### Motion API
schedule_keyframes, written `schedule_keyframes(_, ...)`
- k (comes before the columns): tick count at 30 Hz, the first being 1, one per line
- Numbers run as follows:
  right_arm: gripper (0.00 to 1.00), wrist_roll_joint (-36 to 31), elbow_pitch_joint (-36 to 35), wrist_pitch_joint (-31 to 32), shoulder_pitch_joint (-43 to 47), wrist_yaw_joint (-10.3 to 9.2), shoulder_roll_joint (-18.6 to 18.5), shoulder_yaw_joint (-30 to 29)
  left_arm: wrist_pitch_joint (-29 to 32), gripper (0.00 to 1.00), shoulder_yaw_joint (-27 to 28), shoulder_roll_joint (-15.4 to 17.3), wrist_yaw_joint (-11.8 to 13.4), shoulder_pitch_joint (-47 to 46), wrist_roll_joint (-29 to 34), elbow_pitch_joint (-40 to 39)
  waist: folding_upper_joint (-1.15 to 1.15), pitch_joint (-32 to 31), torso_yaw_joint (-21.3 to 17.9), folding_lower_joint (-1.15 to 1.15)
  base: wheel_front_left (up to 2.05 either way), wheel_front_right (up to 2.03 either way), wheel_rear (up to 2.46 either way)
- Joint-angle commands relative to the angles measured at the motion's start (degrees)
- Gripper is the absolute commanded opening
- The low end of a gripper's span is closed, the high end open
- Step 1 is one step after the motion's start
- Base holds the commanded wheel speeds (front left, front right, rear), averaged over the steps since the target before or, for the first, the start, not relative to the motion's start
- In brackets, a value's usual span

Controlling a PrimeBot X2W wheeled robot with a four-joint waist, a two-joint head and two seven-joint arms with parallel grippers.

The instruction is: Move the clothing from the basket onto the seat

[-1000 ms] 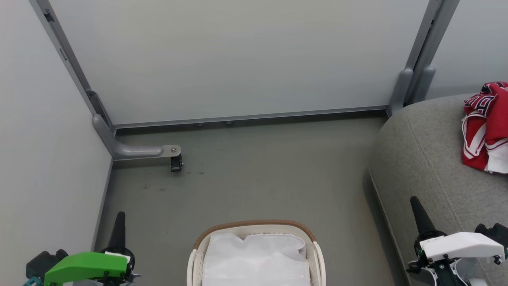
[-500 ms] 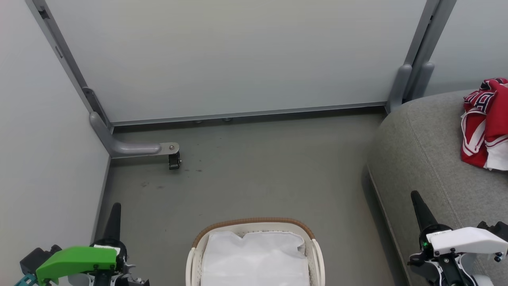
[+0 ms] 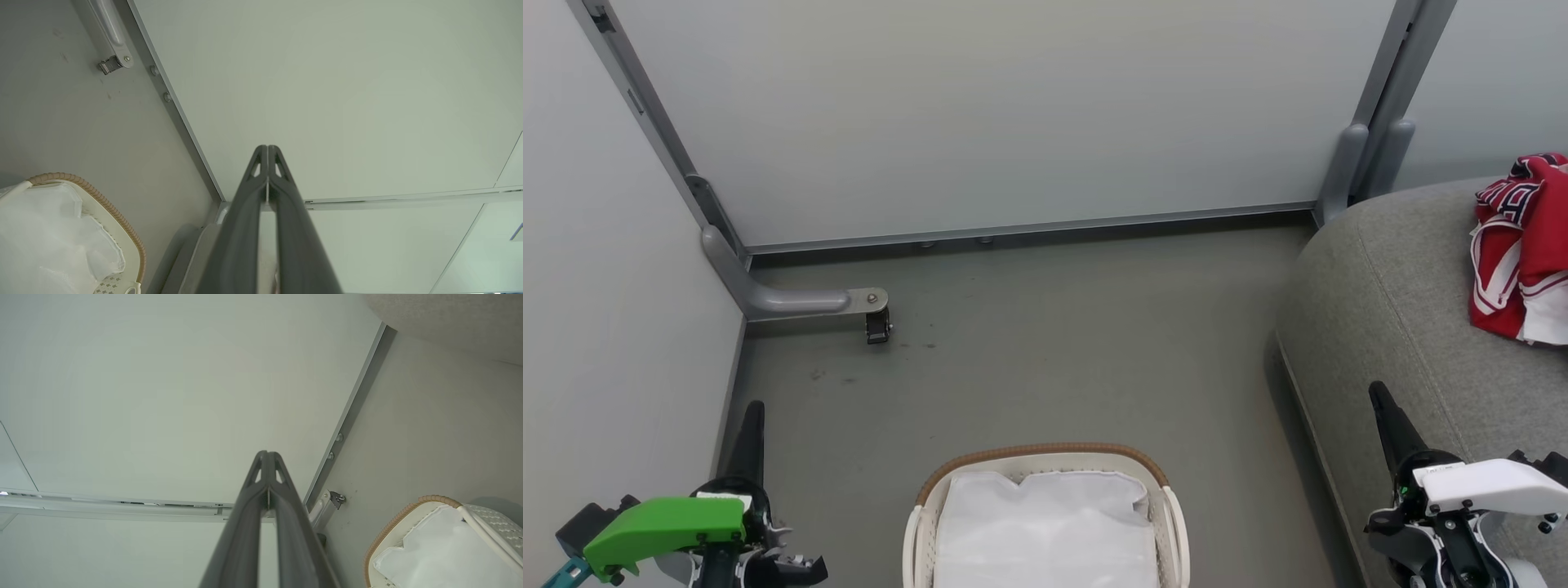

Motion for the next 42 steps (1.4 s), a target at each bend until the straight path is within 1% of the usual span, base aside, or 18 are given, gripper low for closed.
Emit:
schedule_keyframes(1, 0.00, 1.41, -0.34, 0.48, -0.99, -0.01, -0.35, -0.28, 0.38, 0.00, 0.57, 0.02, -0.38, -1.26, -1.00, -0.32, 0.00, 0.07, -0.04, 0.00, 0.00, 0.00, 0.00)
schedule_keyframes(22, 0.00, 9.55, -0.38, 2.65, -1.93, -0.01, -0.42, -0.94, 2.55, 0.00, 2.67, -0.56, -1.43, -2.67, -7.64, -0.33, 0.00, 1.03, -0.48, 0.00, 0.00, 0.00, 0.00)
schedule_keyframes(42, 0.00, 9.38, -0.36, 2.59, -1.90, -0.01, -0.42, -0.91, 2.53, 0.00, 2.60, -0.52, -1.39, -2.52, -7.48, -0.31, 0.00, 1.04, -0.48, 0.00, 0.00, 0.00, 0.00)
